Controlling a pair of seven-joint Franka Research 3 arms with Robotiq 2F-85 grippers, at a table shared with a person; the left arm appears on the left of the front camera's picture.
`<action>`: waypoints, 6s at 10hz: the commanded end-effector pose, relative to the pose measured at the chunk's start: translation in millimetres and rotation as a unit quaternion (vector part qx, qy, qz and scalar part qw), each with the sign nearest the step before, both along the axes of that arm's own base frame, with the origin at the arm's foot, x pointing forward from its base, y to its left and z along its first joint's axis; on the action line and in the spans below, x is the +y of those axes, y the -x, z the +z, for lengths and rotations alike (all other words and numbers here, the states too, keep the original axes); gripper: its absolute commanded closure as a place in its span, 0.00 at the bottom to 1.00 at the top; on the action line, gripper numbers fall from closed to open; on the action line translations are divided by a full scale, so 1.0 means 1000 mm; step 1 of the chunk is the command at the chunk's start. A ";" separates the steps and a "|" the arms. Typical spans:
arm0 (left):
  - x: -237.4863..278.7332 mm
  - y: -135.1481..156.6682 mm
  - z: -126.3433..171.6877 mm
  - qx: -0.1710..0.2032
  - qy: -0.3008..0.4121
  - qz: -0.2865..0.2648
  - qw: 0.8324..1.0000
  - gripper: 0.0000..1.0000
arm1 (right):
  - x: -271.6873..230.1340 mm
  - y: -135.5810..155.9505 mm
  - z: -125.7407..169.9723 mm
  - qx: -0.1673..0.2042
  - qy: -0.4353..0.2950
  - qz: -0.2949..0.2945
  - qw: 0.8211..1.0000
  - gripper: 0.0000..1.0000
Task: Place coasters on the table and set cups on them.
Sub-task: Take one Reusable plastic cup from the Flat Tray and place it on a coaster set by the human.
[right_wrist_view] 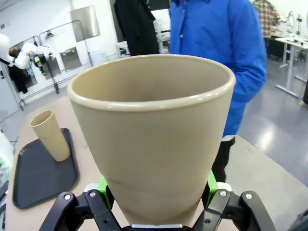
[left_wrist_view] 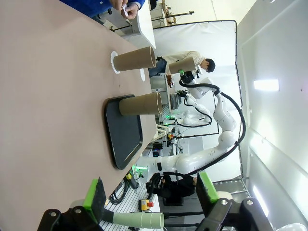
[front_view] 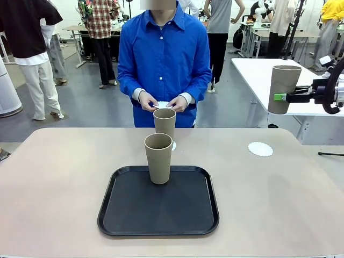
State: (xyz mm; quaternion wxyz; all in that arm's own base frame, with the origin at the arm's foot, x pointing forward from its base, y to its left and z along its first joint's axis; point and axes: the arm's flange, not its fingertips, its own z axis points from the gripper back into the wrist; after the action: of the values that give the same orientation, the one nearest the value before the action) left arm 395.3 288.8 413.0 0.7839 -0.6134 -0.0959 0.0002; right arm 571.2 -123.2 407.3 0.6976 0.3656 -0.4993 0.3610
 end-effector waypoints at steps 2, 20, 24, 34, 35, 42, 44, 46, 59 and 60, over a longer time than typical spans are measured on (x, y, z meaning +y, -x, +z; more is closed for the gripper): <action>0.001 -0.001 0.003 -0.001 0.004 0.005 1.000 0.00 | 0.008 -0.010 -0.052 0.032 -0.036 0.111 0.993 0.17; 0.001 -0.001 0.003 -0.001 0.004 0.005 1.000 0.00 | 0.000 -0.036 -0.141 -0.013 -0.001 0.180 0.984 0.17; 0.001 -0.001 0.003 -0.001 0.004 0.005 1.000 0.00 | -0.004 -0.038 -0.146 -0.016 -0.012 0.200 0.979 0.17; 0.001 -0.001 0.003 -0.001 0.004 0.005 1.000 0.00 | 0.002 -0.036 -0.159 -0.026 -0.038 0.230 0.972 0.17; 0.001 -0.001 0.003 -0.001 0.004 0.005 1.000 0.00 | 0.003 -0.037 -0.161 -0.029 -0.037 0.233 0.971 0.17; 0.001 -0.001 0.003 -0.001 0.004 0.005 1.000 0.00 | 0.007 -0.050 -0.176 -0.036 -0.023 0.238 0.970 0.17; 0.001 -0.001 0.003 -0.001 0.004 0.005 1.000 0.00 | 0.005 -0.052 -0.178 -0.032 -0.022 0.236 0.971 0.17; 0.001 -0.001 0.003 -0.001 0.004 0.005 1.000 0.00 | 0.003 -0.053 -0.180 -0.030 -0.019 0.231 0.972 0.17; 0.001 -0.001 0.003 -0.001 0.004 0.005 1.000 0.00 | -0.001 -0.055 -0.179 -0.014 -0.018 0.232 0.973 0.00; 0.001 -0.001 0.003 -0.001 0.004 0.005 1.000 0.00 | -0.002 -0.056 -0.179 -0.012 -0.020 0.235 0.972 0.00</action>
State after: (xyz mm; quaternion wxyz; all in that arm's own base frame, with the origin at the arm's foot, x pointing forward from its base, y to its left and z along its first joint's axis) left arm 395.4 288.7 413.1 0.7840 -0.6133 -0.0959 -0.0001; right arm 619.7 -122.9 227.4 0.5763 0.4760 -0.4330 0.5039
